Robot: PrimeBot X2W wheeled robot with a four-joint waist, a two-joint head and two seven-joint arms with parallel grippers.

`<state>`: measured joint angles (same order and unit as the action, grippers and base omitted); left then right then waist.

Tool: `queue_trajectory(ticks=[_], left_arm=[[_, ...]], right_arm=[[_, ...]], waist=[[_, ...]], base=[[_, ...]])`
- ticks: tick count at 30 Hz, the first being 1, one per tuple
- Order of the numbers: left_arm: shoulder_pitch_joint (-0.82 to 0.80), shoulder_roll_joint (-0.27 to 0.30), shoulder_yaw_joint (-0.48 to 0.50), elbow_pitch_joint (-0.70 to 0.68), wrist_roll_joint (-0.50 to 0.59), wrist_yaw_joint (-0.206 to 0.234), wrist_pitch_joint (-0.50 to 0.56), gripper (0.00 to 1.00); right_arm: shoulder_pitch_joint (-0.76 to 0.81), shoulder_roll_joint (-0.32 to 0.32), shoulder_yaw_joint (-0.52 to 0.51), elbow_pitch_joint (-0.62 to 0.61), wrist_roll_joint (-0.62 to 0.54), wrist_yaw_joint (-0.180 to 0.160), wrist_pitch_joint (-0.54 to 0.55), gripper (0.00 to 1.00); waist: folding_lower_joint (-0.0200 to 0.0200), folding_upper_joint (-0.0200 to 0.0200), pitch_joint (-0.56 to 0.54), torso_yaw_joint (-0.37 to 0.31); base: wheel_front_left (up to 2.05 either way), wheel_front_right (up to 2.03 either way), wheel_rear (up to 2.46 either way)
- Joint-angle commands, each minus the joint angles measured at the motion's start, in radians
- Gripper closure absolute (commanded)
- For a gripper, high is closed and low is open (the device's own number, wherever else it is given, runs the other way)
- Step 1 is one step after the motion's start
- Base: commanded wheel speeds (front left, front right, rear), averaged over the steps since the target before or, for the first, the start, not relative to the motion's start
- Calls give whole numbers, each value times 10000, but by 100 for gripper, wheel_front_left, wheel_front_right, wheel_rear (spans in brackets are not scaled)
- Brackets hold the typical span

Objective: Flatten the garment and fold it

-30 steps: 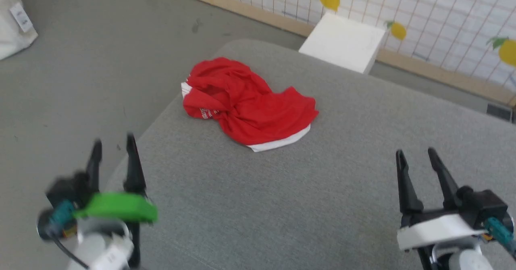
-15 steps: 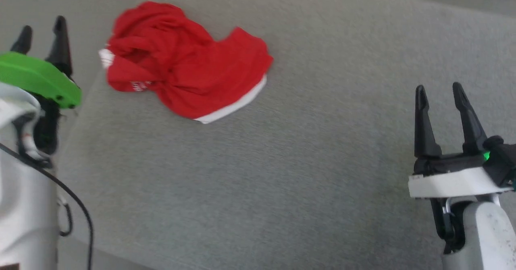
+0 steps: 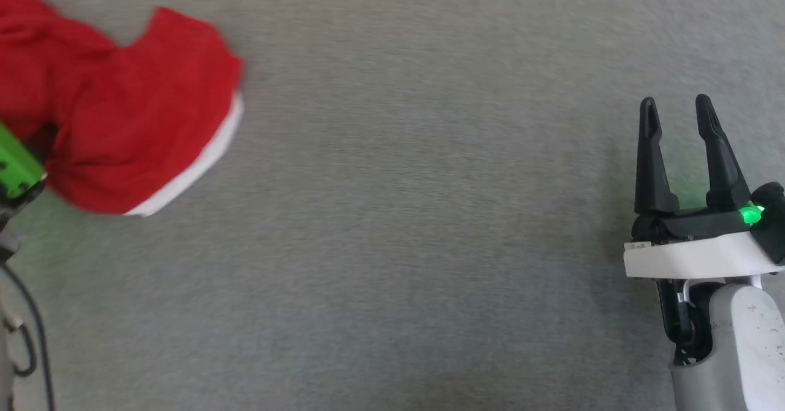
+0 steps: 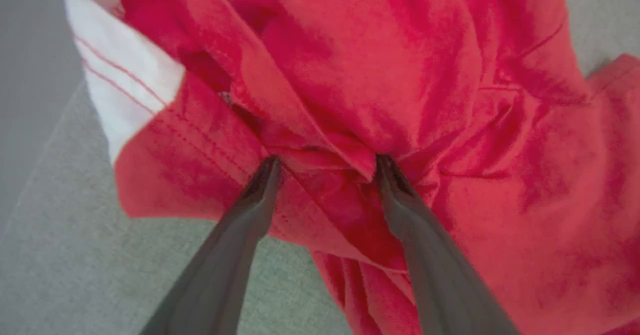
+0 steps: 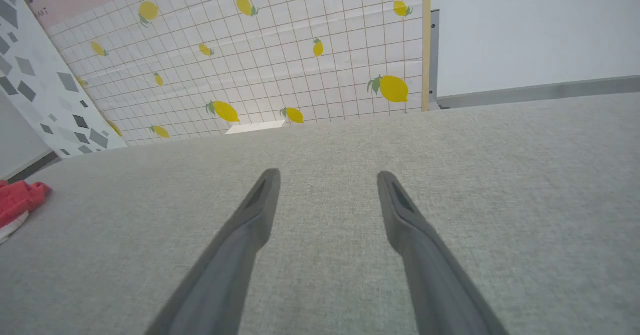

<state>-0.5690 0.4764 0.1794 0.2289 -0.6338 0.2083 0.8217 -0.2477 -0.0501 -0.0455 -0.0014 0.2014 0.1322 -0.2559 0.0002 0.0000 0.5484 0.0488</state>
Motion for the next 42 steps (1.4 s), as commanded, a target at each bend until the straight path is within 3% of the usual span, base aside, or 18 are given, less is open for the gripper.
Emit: queue_trajectory(ticks=[1, 6, 7, 8, 9, 14, 19, 25, 32, 42], left_arm=[[290, 83, 33, -116, -100, 212, 281, 0], [1198, 197, 45, -648, -112, 692, 1221, 1], [1383, 257, 24, -785, -98, 659, 1307, 53], [1495, 298, 43, -903, -66, 626, 1242, 84], [1603, 341, 73, -1058, -1, 568, 1056, 100], [1531, 698, 344, -1359, 931, 222, -1422, 100], [813, 855, 273, -1118, 2161, -220, -5337, 100], [-143, 684, -445, -1031, 2721, -933, -7910, 100], [-870, -122, -1679, -1404, 2875, -1519, -8888, 100], [-1435, -1695, -3624, -1651, 2482, -2386, -8695, 100]], right_arm=[[-170, -1, 8, -45, 89, -15, -56, 0], [-135, -1, 57, 32, 243, -15, -57, 0], [-124, -1, 60, 39, 273, -15, -57, 0], [-117, -1, 53, 48, 288, -15, -57, 0], [-100, -1, 25, 61, 297, -15, -58, 0], [95, -1, -126, 124, 293, -15, -58, 0], [608, -1, -359, 335, 269, -15, -58, 0], [1248, -1, -484, 459, 262, -15, -58, 0], [1784, -1, -406, 553, 282, -15, -58, 0], [2193, -1, -273, 576, 228, -15, -58, 0]], waist=[[-2, 0, 873, -1024], [-2, 0, 579, -1153], [-2, 0, 488, -1167], [-2, 0, 387, -1174], [-2, 0, 264, -1174], [-2, 0, -534, -1127], [-2, 0, -1837, -969], [-2, 0, -3276, -1012], [-2, 0, -4441, -1553], [-2, 0, -4932, -2981]], base=[[0, 0, 0], [0, 0, 0], [0, 0, 0], [0, 0, 0], [0, 0, 0], [0, 0, 0], [0, 0, 0], [0, 0, 0], [0, 0, 0], [0, 0, 0]])
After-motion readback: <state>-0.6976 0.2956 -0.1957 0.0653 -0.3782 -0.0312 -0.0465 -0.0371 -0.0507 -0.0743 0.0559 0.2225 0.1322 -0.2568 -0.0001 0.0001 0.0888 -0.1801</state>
